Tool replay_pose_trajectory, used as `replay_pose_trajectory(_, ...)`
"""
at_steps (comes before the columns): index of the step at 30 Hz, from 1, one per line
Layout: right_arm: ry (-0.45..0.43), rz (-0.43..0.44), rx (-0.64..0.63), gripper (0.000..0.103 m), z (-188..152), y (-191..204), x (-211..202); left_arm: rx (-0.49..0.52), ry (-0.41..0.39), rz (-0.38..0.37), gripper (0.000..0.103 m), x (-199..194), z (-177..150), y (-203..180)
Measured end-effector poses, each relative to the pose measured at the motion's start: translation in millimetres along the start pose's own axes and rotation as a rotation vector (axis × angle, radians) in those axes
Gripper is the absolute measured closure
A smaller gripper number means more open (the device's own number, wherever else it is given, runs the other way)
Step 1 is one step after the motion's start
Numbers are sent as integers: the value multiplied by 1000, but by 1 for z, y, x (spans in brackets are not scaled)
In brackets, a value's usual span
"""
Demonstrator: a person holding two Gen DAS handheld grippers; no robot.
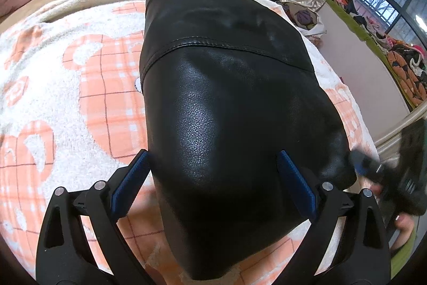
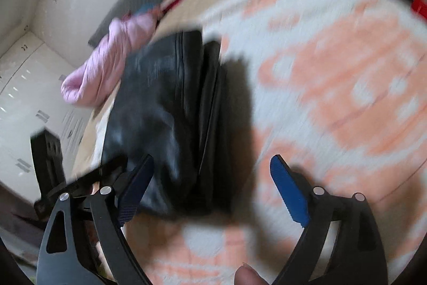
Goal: Fold large clothes
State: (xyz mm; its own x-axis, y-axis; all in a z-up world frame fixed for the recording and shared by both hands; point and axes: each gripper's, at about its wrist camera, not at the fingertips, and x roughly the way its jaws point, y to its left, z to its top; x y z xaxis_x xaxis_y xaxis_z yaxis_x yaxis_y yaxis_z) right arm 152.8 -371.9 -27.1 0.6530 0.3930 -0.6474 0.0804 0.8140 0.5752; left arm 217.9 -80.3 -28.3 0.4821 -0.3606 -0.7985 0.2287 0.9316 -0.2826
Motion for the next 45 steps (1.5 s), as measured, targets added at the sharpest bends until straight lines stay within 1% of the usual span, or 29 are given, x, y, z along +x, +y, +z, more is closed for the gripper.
replay_pose_trajectory(1, -35, -13, -24, 17, 4, 3, -4, 0, -1, -1, 15, 0, 0, 0)
replay_pose_trajectory(2, -65, -18, -55, 31, 10, 8, -7, -1, -1, -4, 15, 0, 0, 0)
replay_pose_trajectory(3, -85, -26, -96, 52, 16, 15, -8, -2, -1, -4, 15, 1, 0, 0)
replay_pose_trajectory(4, -91, -37, -120, 60, 18, 19, -6, -1, -2, -3, 15, 1, 1, 0)
replay_pose_trajectory(5, -104, -61, -165, 65, 23, 27, -6, 0, -1, -3, 15, 1, 1, 0)
replay_pose_trajectory(7, -113, -89, -234, 65, 30, 41, 0, -1, -2, -4, 15, -1, -2, 2)
replay_pose_trajectory(9, -110, -94, -264, 65, 35, 58, 12, 3, -3, -2, 15, 0, -2, 2)
replay_pose_trajectory(12, -83, -98, -314, 65, 46, 74, 31, 4, -6, -1, 15, 0, -1, 2)
replay_pose_trajectory(15, -30, -93, -337, 65, 58, 86, 57, 7, -9, 3, 15, 0, -1, -1)
replay_pose_trajectory(17, 31, -131, -329, 66, 63, 82, 79, 9, -11, 3, 15, 0, -1, -1)
replay_pose_trajectory(18, 84, -153, -312, 68, 66, 77, 93, 10, -12, 1, 15, -1, -2, -3)
replay_pose_trajectory(20, 147, -157, -270, 68, 66, 67, 115, 29, -9, 6, 15, 0, -3, -6)
replay_pose_trajectory(22, 163, -161, -257, 68, 64, 60, 125, 54, -6, 16, 15, 0, -4, -10)
replay_pose_trajectory(24, 150, -147, -254, 68, 63, 59, 122, 60, -9, 27, 15, 0, -6, -12)
replay_pose_trajectory(26, 108, -134, -266, 65, 61, 62, 111, 47, -11, 18, 15, -2, -6, -11)
replay_pose_trajectory(28, 63, -134, -277, 56, 59, 64, 96, 39, -15, 12, 15, -7, -7, -10)
replay_pose_trajectory(30, 14, -124, -283, 42, 55, 67, 75, 41, -25, 13, 15, -13, -10, -11)
replay_pose_trajectory(31, -13, -119, -289, 36, 53, 69, 66, 47, -36, 15, 15, -18, -11, -13)
replay_pose_trajectory(32, -56, -120, -299, 34, 49, 73, 52, 53, -40, 18, 15, -21, -12, -14)
replay_pose_trajectory(33, -87, -126, -307, 25, 46, 75, 41, 63, -49, 19, 14, -26, -14, -17)
replay_pose_trajectory(34, -111, -135, -316, 19, 42, 78, 29, 72, -59, 19, 13, -31, -16, -20)
replay_pose_trajectory(35, -134, -144, -325, 11, 39, 80, 20, 82, -70, 19, 11, -37, -18, -22)
replay_pose_trajectory(36, -167, -151, -330, 8, 34, 81, 8, 87, -78, 22, 10, -41, -20, -23)
replay_pose_trajectory(39, -236, -142, -305, 4, 19, 77, -20, 94, -104, 21, 9, -56, -29, -27)
replay_pose_trajectory(41, -246, -109, -288, 4, 5, 74, -33, 102, -118, 25, 9, -63, -34, -28)
replay_pose_trajectory(45, -266, -106, -315, 4, -20, 80, -52, 109, -144, 35, 9, -78, -50, -27)
